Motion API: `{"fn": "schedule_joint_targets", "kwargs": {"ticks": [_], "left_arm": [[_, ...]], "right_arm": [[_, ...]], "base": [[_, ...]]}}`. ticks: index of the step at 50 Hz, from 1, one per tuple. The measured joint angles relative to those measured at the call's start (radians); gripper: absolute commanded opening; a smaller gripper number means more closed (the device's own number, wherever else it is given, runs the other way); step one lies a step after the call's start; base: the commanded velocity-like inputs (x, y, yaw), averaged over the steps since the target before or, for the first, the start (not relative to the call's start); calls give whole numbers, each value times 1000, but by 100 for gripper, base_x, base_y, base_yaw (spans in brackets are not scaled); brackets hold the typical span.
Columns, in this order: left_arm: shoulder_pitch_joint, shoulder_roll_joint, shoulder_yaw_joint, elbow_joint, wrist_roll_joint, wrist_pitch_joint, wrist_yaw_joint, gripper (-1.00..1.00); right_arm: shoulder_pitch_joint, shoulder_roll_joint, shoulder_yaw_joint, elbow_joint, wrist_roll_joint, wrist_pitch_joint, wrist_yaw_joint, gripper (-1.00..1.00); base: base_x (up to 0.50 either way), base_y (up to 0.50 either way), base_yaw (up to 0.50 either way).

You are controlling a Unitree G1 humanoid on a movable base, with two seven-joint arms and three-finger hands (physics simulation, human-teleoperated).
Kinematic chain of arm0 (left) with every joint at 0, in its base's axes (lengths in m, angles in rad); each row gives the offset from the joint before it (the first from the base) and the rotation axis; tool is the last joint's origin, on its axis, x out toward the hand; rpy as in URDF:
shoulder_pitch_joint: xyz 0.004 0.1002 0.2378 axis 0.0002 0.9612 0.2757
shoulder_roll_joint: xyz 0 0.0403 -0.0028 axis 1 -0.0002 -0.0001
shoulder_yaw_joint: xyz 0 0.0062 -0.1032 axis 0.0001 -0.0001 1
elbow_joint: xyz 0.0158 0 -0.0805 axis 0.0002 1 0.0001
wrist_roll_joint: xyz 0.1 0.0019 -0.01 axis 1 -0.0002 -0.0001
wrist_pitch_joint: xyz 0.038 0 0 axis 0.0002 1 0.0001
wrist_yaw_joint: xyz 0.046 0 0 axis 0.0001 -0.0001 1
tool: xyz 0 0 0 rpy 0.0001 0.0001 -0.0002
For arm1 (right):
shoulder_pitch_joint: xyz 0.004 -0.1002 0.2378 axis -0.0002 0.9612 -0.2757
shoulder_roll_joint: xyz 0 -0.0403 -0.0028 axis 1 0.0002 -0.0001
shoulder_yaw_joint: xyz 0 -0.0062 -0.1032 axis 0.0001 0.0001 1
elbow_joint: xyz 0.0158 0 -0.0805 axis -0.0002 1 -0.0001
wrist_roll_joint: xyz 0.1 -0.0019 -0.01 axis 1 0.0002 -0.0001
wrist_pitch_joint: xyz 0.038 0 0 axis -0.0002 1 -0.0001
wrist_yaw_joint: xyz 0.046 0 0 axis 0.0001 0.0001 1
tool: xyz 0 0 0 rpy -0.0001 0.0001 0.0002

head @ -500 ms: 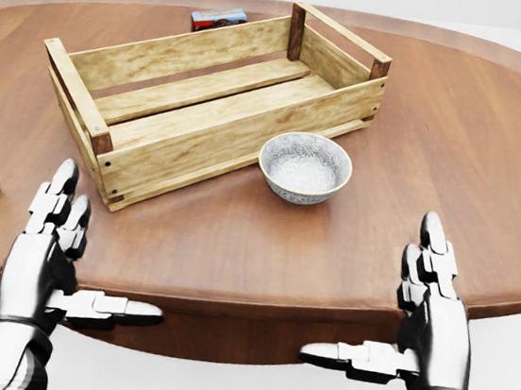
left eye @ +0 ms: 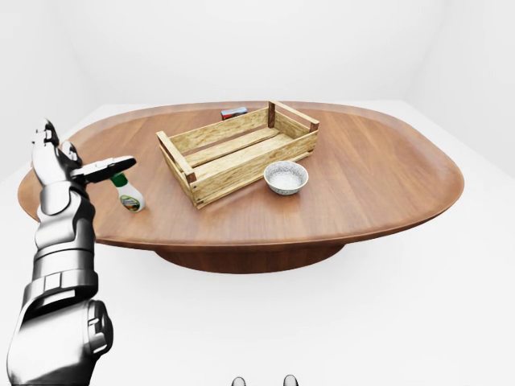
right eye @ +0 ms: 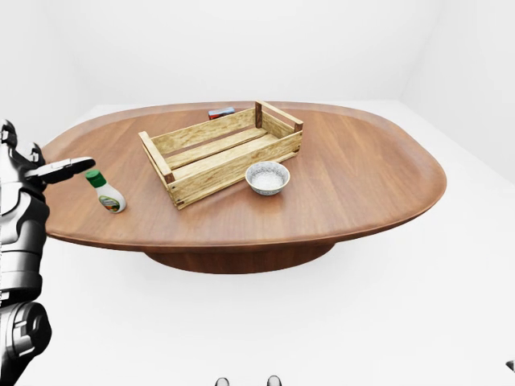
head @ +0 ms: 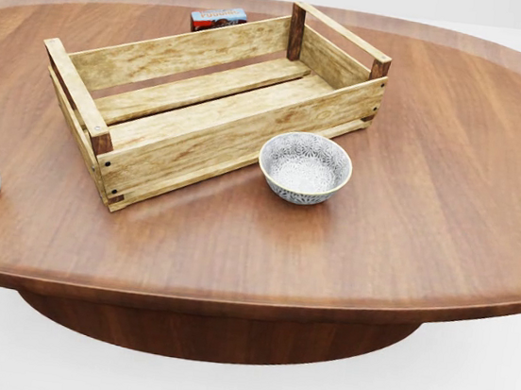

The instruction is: Pick up the salad dressing and put it in the tray.

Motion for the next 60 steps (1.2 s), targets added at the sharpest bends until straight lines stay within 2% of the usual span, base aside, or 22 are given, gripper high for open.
{"fn": "schedule_joint_targets", "kwargs": {"ticks": [4,8,13,28,34,39,49,60], "left_arm": [[-68,64,8,112,-21,-29,16,100],[-118,110,10,196,-37,-54,31,100],[-160,156,14,271,-51,-75,48,100],[-217,221,18,379,-71,-76,91,100],[-238,249,33,412,-89,-76,143,100],[-253,299,54,441,-119,-76,200,100],[-238,442,107,481,-203,-69,300,100],[-223,495,116,502,-245,-75,349,100]], "right_arm": [[10,-19,-123,-23,32,0,26,100],[15,-40,-209,-47,40,0,39,100],[11,-56,-213,-74,42,0,57,100],[-8,-65,-213,-89,12,0,99,100],[-12,-60,-213,-89,3,0,104,100],[-14,-59,-213,-89,2,0,105,100],[-18,-56,-213,-102,-5,0,100,100],[-20,-47,-213,-93,15,0,111,100]], "base": [[6,12,0],[23,50,0],[23,50,0],[23,50,0],[24,50,0],[23,50,0],[26,49,0],[42,25,0]]}}
